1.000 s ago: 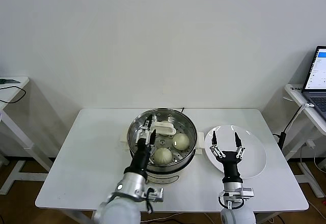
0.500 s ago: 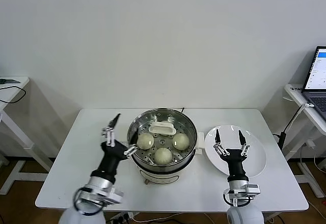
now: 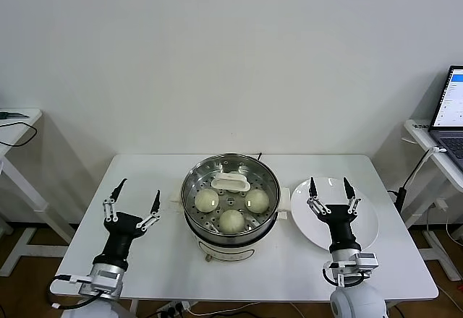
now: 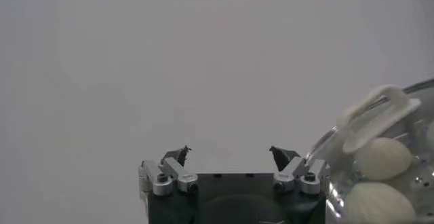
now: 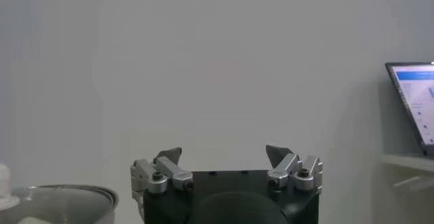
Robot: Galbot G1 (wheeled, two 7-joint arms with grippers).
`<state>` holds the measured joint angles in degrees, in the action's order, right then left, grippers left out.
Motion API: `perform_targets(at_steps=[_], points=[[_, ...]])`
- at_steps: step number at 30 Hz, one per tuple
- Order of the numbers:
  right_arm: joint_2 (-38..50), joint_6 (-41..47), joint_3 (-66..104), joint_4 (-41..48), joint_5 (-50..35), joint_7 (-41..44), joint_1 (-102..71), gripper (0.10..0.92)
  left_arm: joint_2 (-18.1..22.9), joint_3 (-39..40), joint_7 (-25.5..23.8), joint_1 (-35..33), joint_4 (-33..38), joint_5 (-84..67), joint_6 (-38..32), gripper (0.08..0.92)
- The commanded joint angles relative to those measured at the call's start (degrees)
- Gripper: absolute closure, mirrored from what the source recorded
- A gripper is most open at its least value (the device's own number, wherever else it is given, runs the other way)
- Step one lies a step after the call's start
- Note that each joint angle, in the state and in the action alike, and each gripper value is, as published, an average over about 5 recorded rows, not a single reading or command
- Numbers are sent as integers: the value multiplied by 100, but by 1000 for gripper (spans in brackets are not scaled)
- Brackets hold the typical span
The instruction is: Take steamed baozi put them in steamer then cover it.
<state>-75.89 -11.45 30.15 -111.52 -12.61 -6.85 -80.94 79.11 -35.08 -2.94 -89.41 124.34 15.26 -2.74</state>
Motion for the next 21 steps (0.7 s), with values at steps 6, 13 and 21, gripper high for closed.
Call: perform_targets(at_steps=[6,13,21], points=[[5,264,51,-266,68,51,-63,203,208,-482,-72,-259,-193,-807,-435,177],[10,312,39,-284,114,38,-68,203,206,-465,-74,-285,-153,-802,-428,177],[31,403,51,-326,171,9,-79,203,196,-458,-82,-311,-108,-799,-411,177]])
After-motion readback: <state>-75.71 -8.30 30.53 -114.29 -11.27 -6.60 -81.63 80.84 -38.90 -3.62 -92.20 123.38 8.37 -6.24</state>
